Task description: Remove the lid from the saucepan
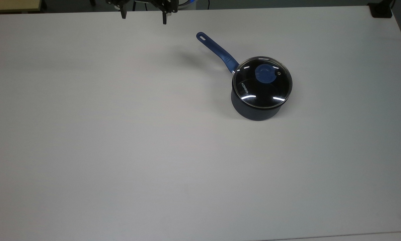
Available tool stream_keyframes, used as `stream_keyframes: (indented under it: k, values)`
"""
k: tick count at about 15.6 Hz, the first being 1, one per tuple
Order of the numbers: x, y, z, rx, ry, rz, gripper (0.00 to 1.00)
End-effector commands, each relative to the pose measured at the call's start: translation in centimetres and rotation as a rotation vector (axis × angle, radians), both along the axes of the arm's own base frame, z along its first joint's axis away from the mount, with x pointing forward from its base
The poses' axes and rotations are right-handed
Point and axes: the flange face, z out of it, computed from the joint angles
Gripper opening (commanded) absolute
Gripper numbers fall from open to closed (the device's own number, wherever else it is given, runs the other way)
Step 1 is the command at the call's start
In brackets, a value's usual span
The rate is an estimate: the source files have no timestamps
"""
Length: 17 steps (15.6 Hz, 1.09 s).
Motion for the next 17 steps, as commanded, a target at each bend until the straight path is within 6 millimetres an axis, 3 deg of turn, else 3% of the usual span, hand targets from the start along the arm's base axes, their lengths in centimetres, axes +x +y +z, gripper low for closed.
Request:
stream_keyframes:
  k: [1, 5, 9, 13, 17]
  values:
    - [-0.5, 0.2, 0.4, -0.011, -0.013, 0.028, 1.0]
    - [-0.5, 1.7, 0.2, 0.003, -0.007, 0.053, 1.0]
    - [-0.3, 5.8, -0.5, 0.005, -0.001, 0.12, 1.0]
    - [0.0, 10.5, -2.5, 0.023, 0.033, 0.197, 1.0]
    - [-0.4, 17.1, -4.5, 0.027, 0.05, 0.291, 1.0]
